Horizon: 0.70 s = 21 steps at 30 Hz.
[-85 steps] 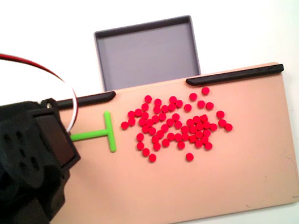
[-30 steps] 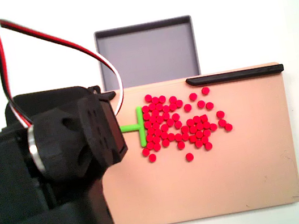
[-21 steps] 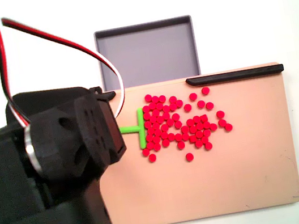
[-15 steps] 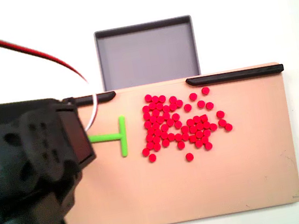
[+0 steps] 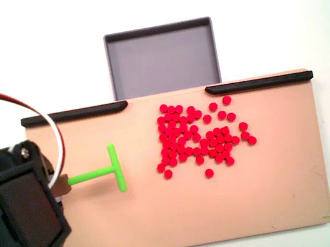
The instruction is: Gather the left side granules
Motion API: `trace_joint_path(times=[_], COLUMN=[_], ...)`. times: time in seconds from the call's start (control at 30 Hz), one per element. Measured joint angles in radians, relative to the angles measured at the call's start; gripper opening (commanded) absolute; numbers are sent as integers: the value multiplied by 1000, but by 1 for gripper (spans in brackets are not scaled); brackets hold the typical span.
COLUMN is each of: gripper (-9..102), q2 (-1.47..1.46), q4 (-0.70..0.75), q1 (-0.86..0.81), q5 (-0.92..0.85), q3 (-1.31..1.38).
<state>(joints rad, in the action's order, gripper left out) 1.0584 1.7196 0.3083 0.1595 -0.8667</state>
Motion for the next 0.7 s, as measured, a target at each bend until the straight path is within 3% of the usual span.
trace_joint_path(times=[0.17,0.5,0.7], gripper=[0,0,0], q2=[130,434,600], q4=[2,2,-11], q1=[-41,-222,-288], q5=[-350,-1223,-1548], q3=[-95,-433,-623])
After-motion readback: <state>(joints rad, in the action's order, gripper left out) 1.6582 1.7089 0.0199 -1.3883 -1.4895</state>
